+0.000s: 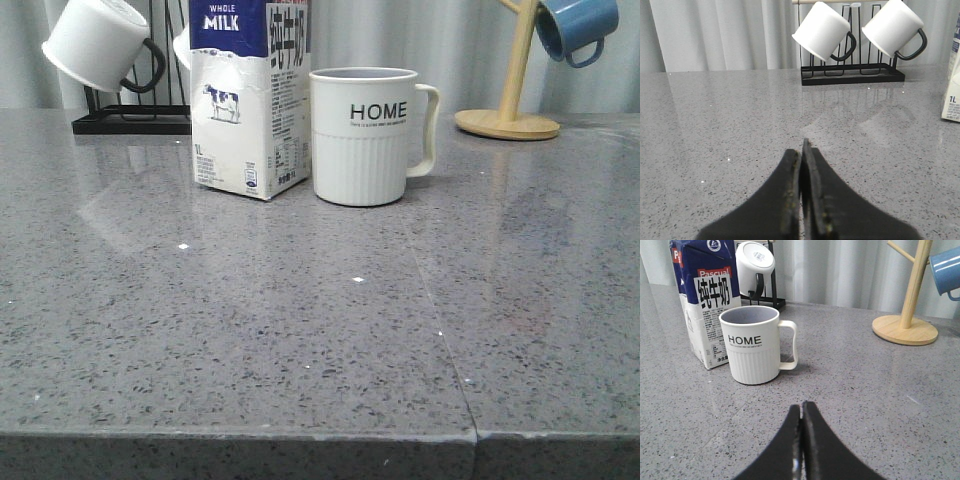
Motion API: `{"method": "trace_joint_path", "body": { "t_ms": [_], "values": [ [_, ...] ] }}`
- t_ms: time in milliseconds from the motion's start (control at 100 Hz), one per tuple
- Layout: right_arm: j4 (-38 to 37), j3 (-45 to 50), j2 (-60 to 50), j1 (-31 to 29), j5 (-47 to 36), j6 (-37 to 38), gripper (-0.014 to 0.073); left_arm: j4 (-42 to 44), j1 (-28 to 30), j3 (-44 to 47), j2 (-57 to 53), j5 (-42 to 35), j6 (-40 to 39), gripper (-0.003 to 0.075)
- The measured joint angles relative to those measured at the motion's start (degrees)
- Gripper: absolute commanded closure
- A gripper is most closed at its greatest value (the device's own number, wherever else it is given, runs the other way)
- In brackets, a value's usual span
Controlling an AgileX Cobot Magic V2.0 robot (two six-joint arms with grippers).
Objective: Place milk next to cup
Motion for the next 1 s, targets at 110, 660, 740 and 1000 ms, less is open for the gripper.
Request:
{"method": "trace_joint_path", "body": {
  "t_ms": [110, 660, 740, 1000],
  "values": [
    [0.00, 0.00, 0.00, 0.00, 0.00, 0.00, 0.0659, 0.00, 0.00, 0.00, 0.00, -0.15, 0.00, 0.0741],
    [1.51, 8.64, -6.76, -15.43, 0.00, 0.00, 0.0659, 0.00, 0.00, 0.00, 0.00, -0.40, 0.00, 0.0741],
    [3.00, 11.03, -9.94, -17.92, 0.17, 0.00, 0.0659, 0.00, 0.00, 0.00, 0.00, -0.40, 0.00, 0.0741],
    [4.04, 12.00, -19.75, -23.09, 5.10, -0.49, 0.0659, 0.00, 0.00, 0.00, 0.00, -0.40, 0.00, 0.0741]
  ]
}}
